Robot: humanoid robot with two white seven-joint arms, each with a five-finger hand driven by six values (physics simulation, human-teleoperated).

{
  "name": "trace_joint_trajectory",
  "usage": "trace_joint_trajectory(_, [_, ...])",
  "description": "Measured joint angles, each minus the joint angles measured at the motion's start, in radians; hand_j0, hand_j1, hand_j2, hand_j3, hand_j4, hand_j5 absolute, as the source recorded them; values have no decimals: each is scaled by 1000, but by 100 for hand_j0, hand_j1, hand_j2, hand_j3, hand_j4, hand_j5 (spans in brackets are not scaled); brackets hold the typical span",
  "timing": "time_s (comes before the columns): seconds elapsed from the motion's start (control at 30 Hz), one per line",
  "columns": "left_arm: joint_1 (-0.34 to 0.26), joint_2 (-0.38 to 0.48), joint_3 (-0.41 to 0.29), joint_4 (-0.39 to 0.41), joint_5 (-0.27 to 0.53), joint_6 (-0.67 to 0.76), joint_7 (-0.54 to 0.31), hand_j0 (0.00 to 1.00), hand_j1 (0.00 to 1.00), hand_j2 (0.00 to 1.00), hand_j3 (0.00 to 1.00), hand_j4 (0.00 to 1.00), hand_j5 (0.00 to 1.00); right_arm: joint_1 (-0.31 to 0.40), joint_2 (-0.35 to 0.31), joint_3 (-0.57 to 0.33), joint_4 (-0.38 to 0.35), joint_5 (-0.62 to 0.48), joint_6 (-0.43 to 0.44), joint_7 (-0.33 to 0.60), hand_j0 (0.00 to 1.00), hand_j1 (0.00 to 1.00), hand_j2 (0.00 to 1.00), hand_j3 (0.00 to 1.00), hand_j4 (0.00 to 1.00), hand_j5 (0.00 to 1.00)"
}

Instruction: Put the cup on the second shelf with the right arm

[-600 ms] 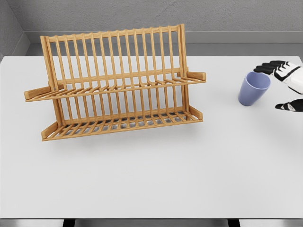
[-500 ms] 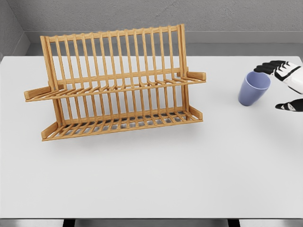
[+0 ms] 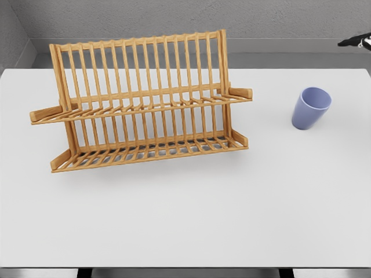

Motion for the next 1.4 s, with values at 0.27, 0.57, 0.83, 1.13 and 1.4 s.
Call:
trace_joint_trajectory(0.27, [0,0,0,0,0,0,0,100,100,100,100,100,100,-80,50,138,46,8,-2,15,100,100,100,100,100,100])
trace_joint_trajectory(0.57, [0,0,0,0,0,0,0,100,100,100,100,100,100,-169,120,299,157,9,-2,16,100,100,100,100,100,100])
trace_joint_trajectory(0.83, [0,0,0,0,0,0,0,100,100,100,100,100,100,-192,148,342,215,9,-2,16,100,100,100,100,100,100])
trace_joint_trajectory(1.13, [0,0,0,0,0,0,0,100,100,100,100,100,100,-204,183,354,271,10,-2,16,84,84,84,84,84,84])
trace_joint_trajectory(1.4, [0,0,0,0,0,0,0,100,100,100,100,100,100,-209,186,371,299,10,-2,16,99,99,99,99,99,99])
